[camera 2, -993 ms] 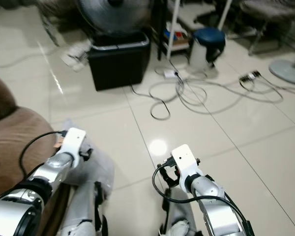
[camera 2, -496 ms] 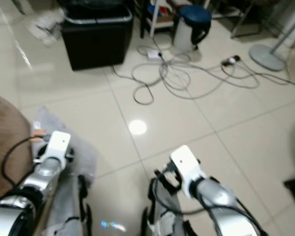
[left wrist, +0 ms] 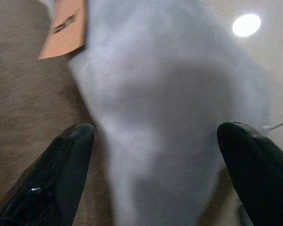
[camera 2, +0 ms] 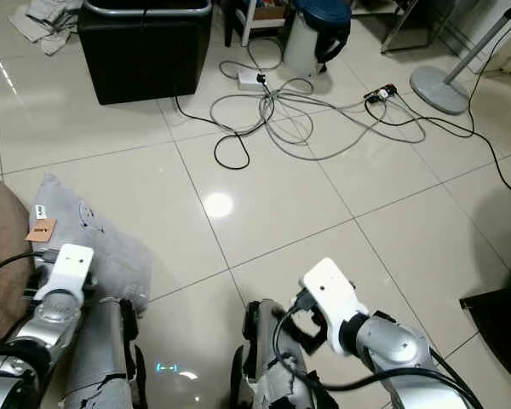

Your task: Move the pillow to the sofa from floor

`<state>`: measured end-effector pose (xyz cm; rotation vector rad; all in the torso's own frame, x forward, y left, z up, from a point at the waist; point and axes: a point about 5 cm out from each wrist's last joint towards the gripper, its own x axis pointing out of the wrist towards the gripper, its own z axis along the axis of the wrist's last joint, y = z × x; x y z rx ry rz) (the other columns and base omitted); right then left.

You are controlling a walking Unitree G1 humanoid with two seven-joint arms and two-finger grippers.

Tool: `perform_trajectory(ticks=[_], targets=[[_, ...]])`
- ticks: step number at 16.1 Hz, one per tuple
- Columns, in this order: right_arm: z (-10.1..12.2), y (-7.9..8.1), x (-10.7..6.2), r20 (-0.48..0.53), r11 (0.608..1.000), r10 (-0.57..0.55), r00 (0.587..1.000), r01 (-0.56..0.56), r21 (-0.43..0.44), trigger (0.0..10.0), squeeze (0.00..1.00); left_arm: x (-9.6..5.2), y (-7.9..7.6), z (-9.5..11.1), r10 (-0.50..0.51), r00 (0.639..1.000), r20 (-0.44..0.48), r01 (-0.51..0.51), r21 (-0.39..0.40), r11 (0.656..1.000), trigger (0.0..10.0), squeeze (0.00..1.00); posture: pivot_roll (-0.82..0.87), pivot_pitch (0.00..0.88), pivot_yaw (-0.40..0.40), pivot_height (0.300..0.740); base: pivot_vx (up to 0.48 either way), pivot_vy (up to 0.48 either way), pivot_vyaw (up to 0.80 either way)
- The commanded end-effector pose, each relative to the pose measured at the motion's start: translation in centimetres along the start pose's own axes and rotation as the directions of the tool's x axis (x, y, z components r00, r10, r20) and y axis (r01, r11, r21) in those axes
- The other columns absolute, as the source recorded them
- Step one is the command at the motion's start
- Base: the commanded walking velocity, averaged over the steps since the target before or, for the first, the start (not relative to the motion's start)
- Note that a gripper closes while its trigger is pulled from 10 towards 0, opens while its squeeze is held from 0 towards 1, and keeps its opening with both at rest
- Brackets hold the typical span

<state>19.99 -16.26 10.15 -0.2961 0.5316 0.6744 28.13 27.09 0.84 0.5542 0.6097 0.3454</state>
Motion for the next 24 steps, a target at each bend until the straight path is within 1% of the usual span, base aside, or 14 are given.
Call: perform_trajectory(ticks=[1,3,4,5,8,9,10,11,12,13,14,16,19,24], targets=[[-0.2,0.5,-0.5,-0.019,0.999,0.041,0.999,-0.041,-0.004,10.0,0.00,-0.4,-0.4,-1.3,0.008,0.999,-0.036,-0.006,0.040,0.999,10.0,1.00,-0.15,0.273,-0.230,0.592,0.000,0.000,0.00],[-0.4,1.7,-0.8,-0.031,0.989,0.142,0.989,-0.143,-0.043,10.0,0.00,-0.4,-0.5,-1.5,-0.006,0.999,-0.052,0.008,0.041,0.999,10.0,1.00,-0.15,0.273,-0.227,0.592,0.000,0.000,0.00],[-0.5,2.3,-0.9,-0.029,0.983,0.176,0.984,-0.178,-0.051,10.0,0.00,-0.5,-0.7,-1.9,-0.030,0.997,-0.068,0.031,0.018,0.999,10.0,1.00,-0.16,0.274,-0.223,0.592,0.000,0.000,0.00],[-0.5,2.5,-1.0,-0.030,0.980,0.188,0.982,-0.190,-0.058,10.0,0.00,-0.6,-0.9,-2.0,-0.046,0.996,-0.075,0.044,-0.025,0.999,10.0,1.00,-0.16,0.273,-0.224,0.592,0.000,0.000,0.00],[-0.4,2.8,-1.3,-0.030,0.978,0.194,0.981,-0.195,-0.067,10.0,0.00,-0.7,-1.5,-1.8,-0.083,0.995,-0.061,0.078,-0.088,0.993,10.0,1.00,-0.18,0.267,-0.228,0.592,0.000,0.000,0.00],[-0.4,2.9,-1.5,-0.027,0.979,0.192,0.981,-0.193,-0.067,10.0,0.00,-0.8,-1.7,-1.9,-0.086,0.994,-0.063,0.081,-0.086,0.993,10.0,0.63,-0.18,0.264,-0.230,0.592,0.000,0.000,0.00],[-0.3,3.0,-1.6,-0.025,0.979,0.192,0.981,-0.193,-0.070,10.0,0.00,-0.9,-1.8,-2.0,-0.088,0.994,-0.064,0.082,-0.083,0.993,5.1,0.21,-0.19,0.259,-0.233,0.592,0.000,0.000,0.00],[-0.2,3.1,-1.9,-0.022,0.978,0.193,0.981,-0.194,-0.074,10.0,0.00,-0.9,-2.0,-2.1,-0.089,0.994,-0.059,0.086,-0.057,0.995,3.5,0.00,-0.21,0.254,-0.239,0.592,0.000,0.000,0.00],[-0.1,3.1,-2.2,-0.017,0.978,0.191,0.982,-0.191,-0.081,10.0,0.00,-1.0,-2.0,-2.3,-0.070,0.996,-0.049,0.070,-0.004,0.998,0.9,0.00,-0.22,0.247,-0.246,0.592,0.000,0.000,0.00],[-0.1,3.1,-2.3,-0.016,0.978,0.190,0.982,-0.190,-0.081,10.0,0.00,-1.0,-2.0,-2.3,-0.065,0.997,-0.047,0.065,0.004,0.998,0.9,0.00,-0.22,0.244,-0.248,0.592,0.000,0.000,0.00],[0.0,3.0,-2.5,-0.015,0.979,0.186,0.982,-0.187,-0.083,10.0,0.00,-1.0,-1.9,-2.3,-0.053,0.998,-0.043,0.054,0.016,0.998,0.0,0.00,-0.23,0.241,-0.253,0.592,0.000,0.000,0.00],[0.0,3.0,-2.8,-0.013,0.980,0.179,0.984,-0.179,-0.086,10.0,0.00,-1.1,-1.7,-2.5,-0.021,0.999,-0.031,0.022,0.054,0.998,0.0,0.00,-0.23,0.238,-0.257,0.592,0.000,0.000,0.00],[0.0,3.1,-2.6,-0.011,0.980,0.176,0.984,-0.176,-0.092,10.0,0.00,-1.1,-1.4,-2.7,0.000,1.000,-0.029,0.002,0.085,0.996,0.0,0.00,-0.23,0.239,-0.258,0.592,0.000,0.000,0.00],[0.1,3.2,-2.6,-0.009,0.980,0.178,0.984,-0.178,-0.093,10.0,0.00,-1.0,-1.1,-2.6,0.014,1.000,-0.019,-0.012,0.088,0.996,0.0,0.00,-0.23,0.231,-0.254,0.592,0.000,0.000,0.00]])
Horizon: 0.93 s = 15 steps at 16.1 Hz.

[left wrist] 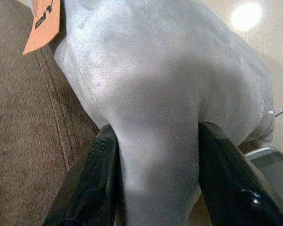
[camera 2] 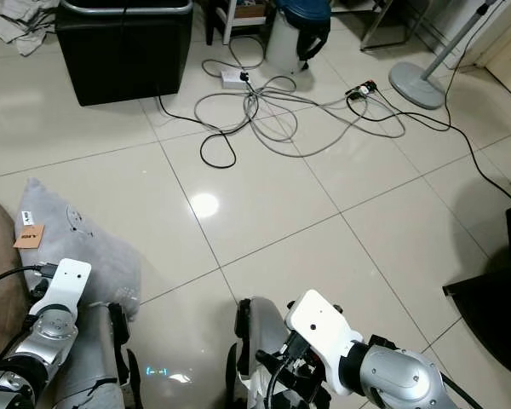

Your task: Move the pillow to the sofa from floor

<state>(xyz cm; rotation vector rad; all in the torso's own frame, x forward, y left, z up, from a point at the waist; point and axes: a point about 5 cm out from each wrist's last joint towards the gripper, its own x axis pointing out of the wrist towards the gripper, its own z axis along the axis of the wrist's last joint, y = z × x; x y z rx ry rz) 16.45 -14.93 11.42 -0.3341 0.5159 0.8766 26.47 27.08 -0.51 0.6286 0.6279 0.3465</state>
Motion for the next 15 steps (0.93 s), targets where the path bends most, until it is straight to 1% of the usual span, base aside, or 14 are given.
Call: perform_trajectory(ticks=[1,4,7,8,10,12,13,14,15], targets=[[-0.2,0.0,-0.2,-0.014,1.000,0.001,1.000,-0.001,0.002,10.0,0.00,-0.3,-0.6,-0.4,-0.009,1.000,-0.005,0.010,0.020,1.000,0.0,0.00,-0.23,0.230,-0.252,0.592,0.000,0.000,0.00],[-0.1,0.0,-0.2,-0.012,1.000,0.000,1.000,0.000,0.001,10.0,0.00,-0.3,-0.6,-0.4,-0.011,1.000,-0.005,0.011,0.018,1.000,0.0,0.00,-0.23,0.227,-0.249,0.592,0.000,0.000,0.00],[-0.1,-0.2,-0.2,-0.011,1.000,-0.006,1.000,0.006,0.000,10.0,0.00,-0.3,-0.7,-0.2,-0.025,1.000,0.002,0.025,-0.004,1.000,0.0,0.00,-0.23,0.221,-0.244,0.592,0.000,0.000,0.00],[-0.2,-0.2,-0.1,-0.012,1.000,-0.009,1.000,0.009,0.001,10.0,0.00,-0.3,-1.0,0.0,-0.047,0.999,0.011,0.047,-0.030,0.998,0.0,0.00,-0.23,0.218,-0.241,0.592,0.000,0.000,0.00],[-0.4,-0.4,0.0,-0.015,1.000,-0.026,1.000,0.027,0.007,10.0,0.00,-0.4,-1.6,0.4,-0.081,0.996,0.031,0.082,-0.044,0.996,0.0,0.00,-0.23,0.206,-0.231,0.592,0.000,0.000,0.00],[-0.8,-0.6,0.1,-0.020,0.999,-0.049,0.999,0.050,0.010,10.0,0.00,-0.5,-2.0,0.8,-0.093,0.995,0.045,0.095,-0.055,0.994,0.0,0.00,-0.24,0.196,-0.219,0.592,0.000,0.000,0.00],[-1.0,-0.8,0.2,-0.021,0.998,-0.063,0.998,0.063,0.013,10.0,0.00,-0.5,-2.1,1.1,-0.102,0.993,0.059,0.105,-0.059,0.993,0.0,0.00,-0.24,0.189,-0.209,0.592,0.000,0.000,0.00],[-1.3,-1.4,0.5,-0.020,0.995,-0.094,0.995,0.094,0.028,10.0,0.00,-0.5,-2.5,1.9,-0.112,0.990,0.088,0.118,-0.070,0.991,0.0,0.00,-0.23,0.176,-0.173,0.592,0.000,0.000,0.00],[-1.4,-1.6,0.6,-0.019,0.994,-0.101,0.995,0.102,0.032,10.0,0.00,-0.6,-2.6,2.2,-0.115,0.989,0.095,0.122,-0.073,0.990,0.0,0.00,-0.23,0.176,-0.173,0.592,0.000,0.000,0.00]])
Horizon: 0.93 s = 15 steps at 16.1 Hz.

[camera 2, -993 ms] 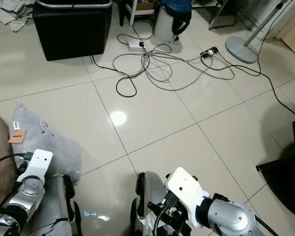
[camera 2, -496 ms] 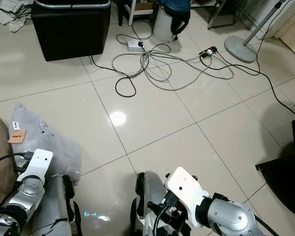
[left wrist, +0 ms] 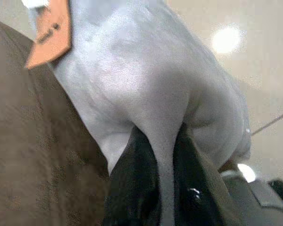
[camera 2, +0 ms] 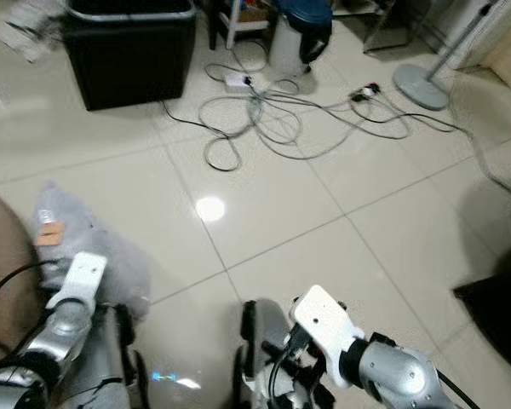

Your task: Move the pillow to the sofa from floor

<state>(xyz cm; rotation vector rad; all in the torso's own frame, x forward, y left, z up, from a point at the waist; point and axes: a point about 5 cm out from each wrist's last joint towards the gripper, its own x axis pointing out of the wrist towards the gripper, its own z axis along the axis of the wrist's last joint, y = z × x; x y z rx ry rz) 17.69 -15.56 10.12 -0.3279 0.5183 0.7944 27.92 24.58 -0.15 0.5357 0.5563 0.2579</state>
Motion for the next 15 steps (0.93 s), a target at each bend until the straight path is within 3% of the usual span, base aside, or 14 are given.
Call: perform_trajectory(ticks=[1,3,4,6,8,11,12,13,15], targets=[[-0.7,-0.9,0.0,-0.006,0.998,-0.059,0.998,0.059,0.020,10.0,0.00,-0.2,-1.3,0.6,-0.044,0.998,0.033,0.044,-0.017,0.999,0.0,0.00,-0.21,0.167,-0.152,0.592,0.000,0.000,0.00],[-1.1,-1.7,0.9,0.007,0.991,-0.117,0.993,0.117,0.061,10.0,0.00,-0.3,-2.1,2.1,-0.074,0.992,0.101,0.079,-0.044,0.996,0.0,0.00,-0.17,0.128,-0.094,0.592,0.000,0.000,0.00],[-1.8,-2.6,1.9,0.019,0.967,-0.226,0.974,0.222,0.128,10.0,0.00,-0.4,-3.2,4.8,-0.122,0.966,0.227,0.147,-0.098,0.984,0.0,0.00,-0.12,0.065,-0.045,0.592,0.000,0.000,0.00],[-2.5,-3.5,2.8,0.013,0.936,-0.307,0.952,0.300,0.183,10.0,0.00,-0.9,-4.3,7.1,-0.178,0.923,0.340,0.229,-0.113,0.967,0.0,0.00,-0.07,0.011,-0.009,0.592,0.000,0.000,0.00],[-2.8,-4.9,4.2,0.015,0.864,-0.436,0.900,0.413,0.287,10.0,0.00,-1.9,-5.1,10.9,-0.242,0.819,0.521,0.351,-0.120,0.929,0.0,0.00,0.01,0.000,0.060,0.592,0.000,0.000,0.00],[-2.5,-5.9,5.0,0.029,0.823,-0.505,0.863,0.470,0.320,10.0,0.00,-2.7,-4.8,12.9,-0.293,0.738,0.608,0.443,-0.109,0.890,0.0,0.00,0.03,0.000,0.091,0.592,0.000,0.000,0.00],[-2.3,-6.4,5.3,0.038,0.806,-0.532,0.846,0.492,0.330,10.0,0.00,-3.1,-4.7,13.7,-0.326,0.702,0.633,0.497,-0.107,0.861,0.0,0.00,0.04,0.000,0.100,0.592,0.000,0.000,0.00],[-1.8,-7.3,5.7,0.051,0.776,-0.574,0.818,0.522,0.354,10.0,0.00,-3.9,-4.2,14.9,-0.367,0.634,0.680,0.573,-0.095,0.814,0.0,0.00,0.05,0.000,0.107,0.592,0.000,0.000,0.00],[-1.5,-7.8,5.9,0.063,0.743,-0.609,0.791,0.541,0.393,10.0,0.00,-5.0,-3.5,15.3,-0.382,0.583,0.717,0.600,-0.063,0.797,0.0,0.00,0.05,0.000,0.105,0.597,0.000,0.000,0.00]])
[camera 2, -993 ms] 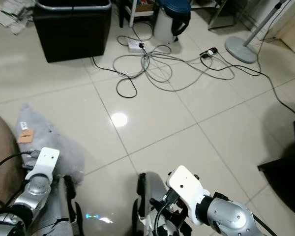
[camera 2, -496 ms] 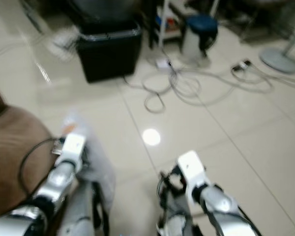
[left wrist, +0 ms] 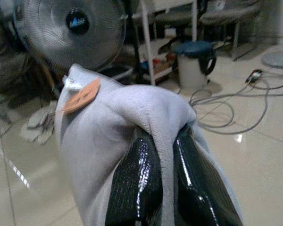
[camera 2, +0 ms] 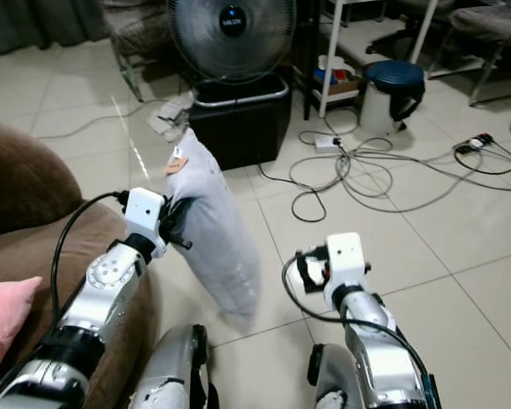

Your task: Move the pillow to the sofa from floor

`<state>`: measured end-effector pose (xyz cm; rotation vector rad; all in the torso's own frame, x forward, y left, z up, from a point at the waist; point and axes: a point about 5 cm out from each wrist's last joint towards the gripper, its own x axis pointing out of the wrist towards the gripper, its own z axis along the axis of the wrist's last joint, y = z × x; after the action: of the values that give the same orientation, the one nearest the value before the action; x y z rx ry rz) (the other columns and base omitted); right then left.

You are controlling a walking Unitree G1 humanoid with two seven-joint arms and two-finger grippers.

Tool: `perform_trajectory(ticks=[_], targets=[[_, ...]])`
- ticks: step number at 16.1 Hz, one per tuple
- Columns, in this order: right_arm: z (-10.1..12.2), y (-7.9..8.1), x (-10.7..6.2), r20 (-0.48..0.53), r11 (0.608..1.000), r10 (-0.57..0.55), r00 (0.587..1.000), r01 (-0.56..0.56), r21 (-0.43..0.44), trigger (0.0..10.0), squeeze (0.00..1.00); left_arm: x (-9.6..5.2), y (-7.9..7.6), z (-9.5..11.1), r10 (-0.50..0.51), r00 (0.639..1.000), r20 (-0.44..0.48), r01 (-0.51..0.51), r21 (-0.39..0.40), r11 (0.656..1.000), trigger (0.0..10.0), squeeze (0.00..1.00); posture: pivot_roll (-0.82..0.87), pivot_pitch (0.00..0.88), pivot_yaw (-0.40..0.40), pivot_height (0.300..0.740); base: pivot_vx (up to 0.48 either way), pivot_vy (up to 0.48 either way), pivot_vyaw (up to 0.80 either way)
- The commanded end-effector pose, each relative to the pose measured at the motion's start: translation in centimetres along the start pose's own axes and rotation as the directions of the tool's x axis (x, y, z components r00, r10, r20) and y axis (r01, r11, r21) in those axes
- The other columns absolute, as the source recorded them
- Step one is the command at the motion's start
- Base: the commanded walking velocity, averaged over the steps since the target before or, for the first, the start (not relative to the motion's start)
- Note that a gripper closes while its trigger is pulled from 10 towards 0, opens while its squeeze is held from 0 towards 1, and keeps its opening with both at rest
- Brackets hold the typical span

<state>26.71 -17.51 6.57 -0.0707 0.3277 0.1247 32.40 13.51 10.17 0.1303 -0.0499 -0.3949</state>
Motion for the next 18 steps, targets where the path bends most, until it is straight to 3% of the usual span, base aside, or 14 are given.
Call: perform_trajectory(ticks=[1,4,5,10,13,18], targets=[[-0.2,-0.3,0.1,0.002,1.000,-0.025,1.000,0.025,0.018,10.0,0.00,0.0,0.4,1.2,-0.004,0.999,0.045,0.003,0.007,1.000,0.0,0.00,0.05,0.000,0.101,0.602,0.000,0.000,0.00],[0.7,0.4,1.6,0.039,1.000,-0.022,0.999,0.021,0.021,10.0,0.00,-0.2,1.0,1.8,0.034,0.998,0.060,-0.035,0.018,0.999,0.0,0.00,0.03,0.000,0.097,0.627,0.000,0.000,0.00],[1.3,1.0,2.1,0.060,0.999,-0.021,0.998,0.020,0.028,10.0,0.00,-0.5,0.9,1.9,0.045,0.998,0.043,-0.045,0.008,0.999,10.0,0.00,0.03,0.000,0.092,0.637,0.000,0.000,0.00],[2.4,2.1,3.7,0.088,1.000,0.006,0.996,-0.005,-0.009,10.0,0.00,-0.9,2.2,1.5,0.198,0.980,-0.014,-0.198,-0.029,0.980,10.0,0.00,0.05,0.000,0.054,0.672,0.000,0.000,0.00],[2.6,1.9,4.1,0.093,1.000,0.012,0.996,-0.012,-0.009,10.0,0.00,-2.5,4.1,1.1,0.204,0.978,-0.048,-0.205,-0.023,0.979,10.0,0.00,0.07,0.000,0.043,0.702,0.000,0.000,0.00],[2.9,1.6,4.0,0.113,0.998,0.056,0.992,-0.055,-0.013,10.0,0.00,-4.3,3.8,-0.2,0.209,0.974,-0.082,-0.211,-0.012,0.977,10.0,0.00,0.07,0.000,0.013,0.740,0.000,0.000,0.00]])
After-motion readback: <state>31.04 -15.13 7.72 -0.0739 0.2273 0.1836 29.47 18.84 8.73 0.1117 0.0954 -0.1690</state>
